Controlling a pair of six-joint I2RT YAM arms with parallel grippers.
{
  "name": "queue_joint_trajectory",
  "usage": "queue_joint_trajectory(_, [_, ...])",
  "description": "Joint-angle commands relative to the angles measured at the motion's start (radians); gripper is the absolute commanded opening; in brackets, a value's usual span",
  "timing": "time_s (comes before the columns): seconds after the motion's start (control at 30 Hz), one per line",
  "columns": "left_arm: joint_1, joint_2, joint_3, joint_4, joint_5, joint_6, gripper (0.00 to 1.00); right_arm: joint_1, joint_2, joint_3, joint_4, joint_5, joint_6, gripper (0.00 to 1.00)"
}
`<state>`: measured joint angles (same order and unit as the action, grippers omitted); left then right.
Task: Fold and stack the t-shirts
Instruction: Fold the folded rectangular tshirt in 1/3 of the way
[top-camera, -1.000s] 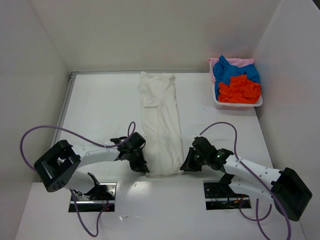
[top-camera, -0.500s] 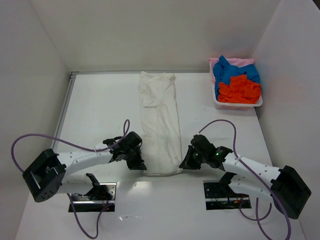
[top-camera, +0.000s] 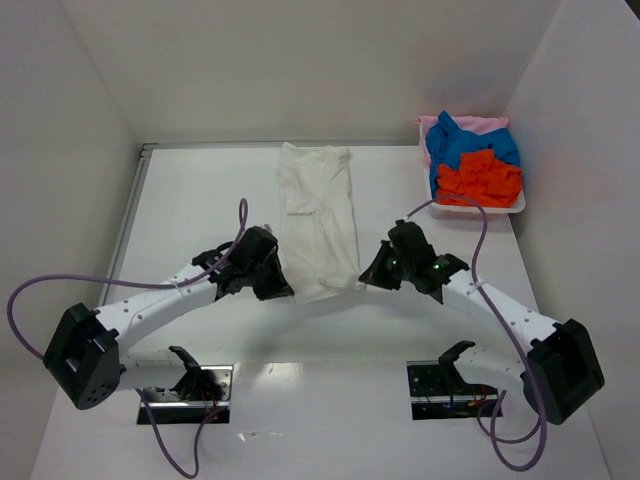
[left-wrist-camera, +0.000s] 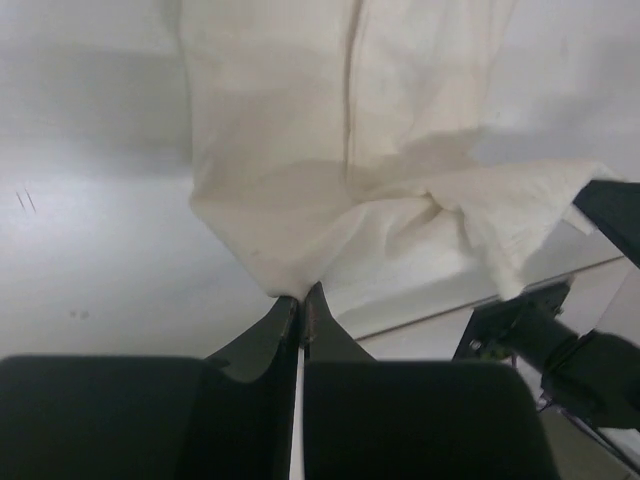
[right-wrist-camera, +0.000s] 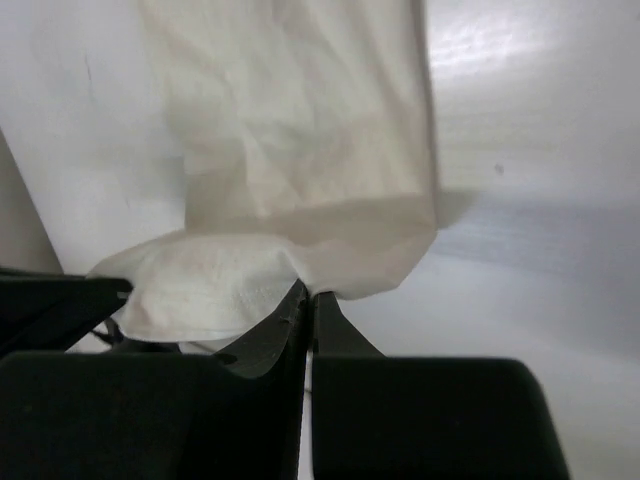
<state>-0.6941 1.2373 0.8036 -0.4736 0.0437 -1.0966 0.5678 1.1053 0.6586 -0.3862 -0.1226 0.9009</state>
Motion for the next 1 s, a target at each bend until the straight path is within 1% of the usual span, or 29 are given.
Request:
queue_joint_trajectory(0.0, [0.066, 0.021, 0.059, 0.027, -0.041, 0.093, 0.00, -0.058, 0.073, 0.110, 0.015, 0.038, -0.114, 0.00])
queue_joint_trajectory(0.17, [0.151, 0.069, 0.092, 0.070, -0.018, 0.138, 0.00, -0.069, 0.200, 0.235, 0.062, 0.038, -0.167, 0.00])
queue_joint_trajectory(0.3, [0.212, 0.128, 0.150, 0.105, 0.019, 0.190, 0.00, -0.069, 0.306, 0.292, 0.101, 0.029, -0.187, 0.00])
queue_joint_trajectory(0.37, [0.240, 0.174, 0.190, 0.119, 0.036, 0.211, 0.00, -0.078, 0.332, 0.325, 0.101, 0.029, -0.197, 0.00])
queue_joint_trajectory(0.47, [0.255, 0.234, 0.224, 0.138, 0.068, 0.254, 0.00, -0.088, 0.376, 0.367, 0.121, 0.038, -0.207, 0.00])
queue_joint_trajectory(0.53, [0.286, 0.273, 0.256, 0.148, 0.077, 0.267, 0.00, -0.098, 0.398, 0.391, 0.121, 0.038, -0.220, 0.00])
queue_joint_trajectory(0.7, [0.340, 0.341, 0.301, 0.182, 0.116, 0.297, 0.00, -0.152, 0.490, 0.484, 0.130, 0.047, -0.255, 0.00])
queue_joint_trajectory(0.97, [0.383, 0.470, 0.407, 0.200, 0.151, 0.362, 0.00, -0.171, 0.619, 0.581, 0.162, 0.038, -0.273, 0.00])
